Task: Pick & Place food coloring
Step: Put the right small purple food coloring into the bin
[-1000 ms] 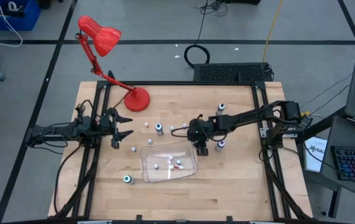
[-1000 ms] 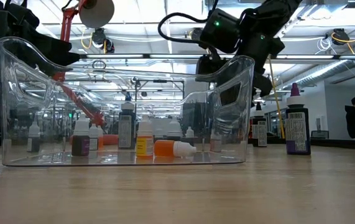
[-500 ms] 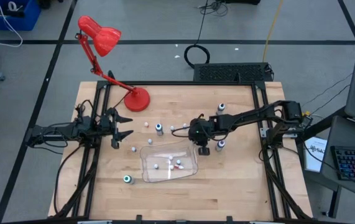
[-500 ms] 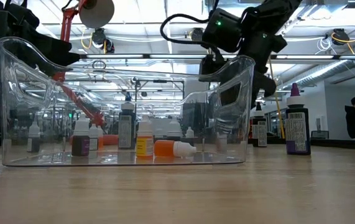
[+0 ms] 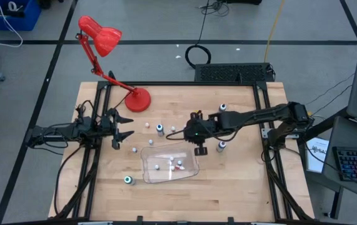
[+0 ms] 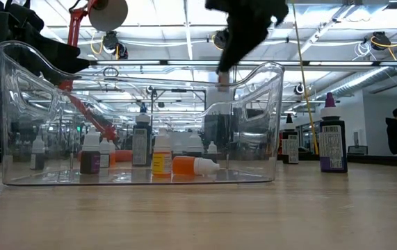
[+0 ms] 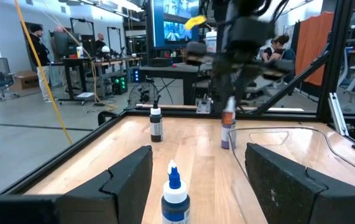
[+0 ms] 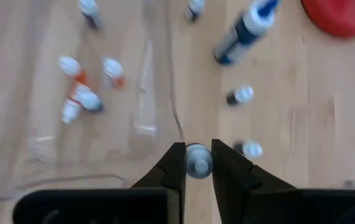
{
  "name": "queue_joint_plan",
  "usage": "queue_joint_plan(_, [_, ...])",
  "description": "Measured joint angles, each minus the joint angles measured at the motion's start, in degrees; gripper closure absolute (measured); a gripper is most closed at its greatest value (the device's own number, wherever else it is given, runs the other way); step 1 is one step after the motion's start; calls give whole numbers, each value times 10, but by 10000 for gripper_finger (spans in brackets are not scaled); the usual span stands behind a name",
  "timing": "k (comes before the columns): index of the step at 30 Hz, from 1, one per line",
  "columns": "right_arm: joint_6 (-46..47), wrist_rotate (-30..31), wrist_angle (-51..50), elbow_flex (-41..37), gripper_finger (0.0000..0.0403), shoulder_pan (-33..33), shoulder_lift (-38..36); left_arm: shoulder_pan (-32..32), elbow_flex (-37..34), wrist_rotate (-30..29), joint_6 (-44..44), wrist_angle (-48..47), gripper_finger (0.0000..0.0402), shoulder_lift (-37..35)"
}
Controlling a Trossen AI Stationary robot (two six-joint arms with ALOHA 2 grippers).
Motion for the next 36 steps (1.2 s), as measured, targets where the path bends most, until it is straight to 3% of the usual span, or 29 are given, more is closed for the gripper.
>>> queue_joint_plan(6, [-8, 0, -18, 74, 363, 38, 36, 0, 0, 0, 0, 0, 144, 0])
queue_joint_plan(13, [-9, -26, -62, 167, 363, 61, 128, 0, 0, 0, 0, 0, 144, 0])
queue_joint_plan(18, [-12, -93, -58, 170, 363, 61, 181, 0, 0, 0, 0, 0, 144, 0])
queue_joint_plan(24, [-19, -93, -50, 168, 363, 58, 216, 0, 0, 0, 0, 0, 144, 0])
queue_joint_plan(36, [-26, -93, 16, 127, 363, 47, 216, 0, 0, 0, 0, 0, 144, 0])
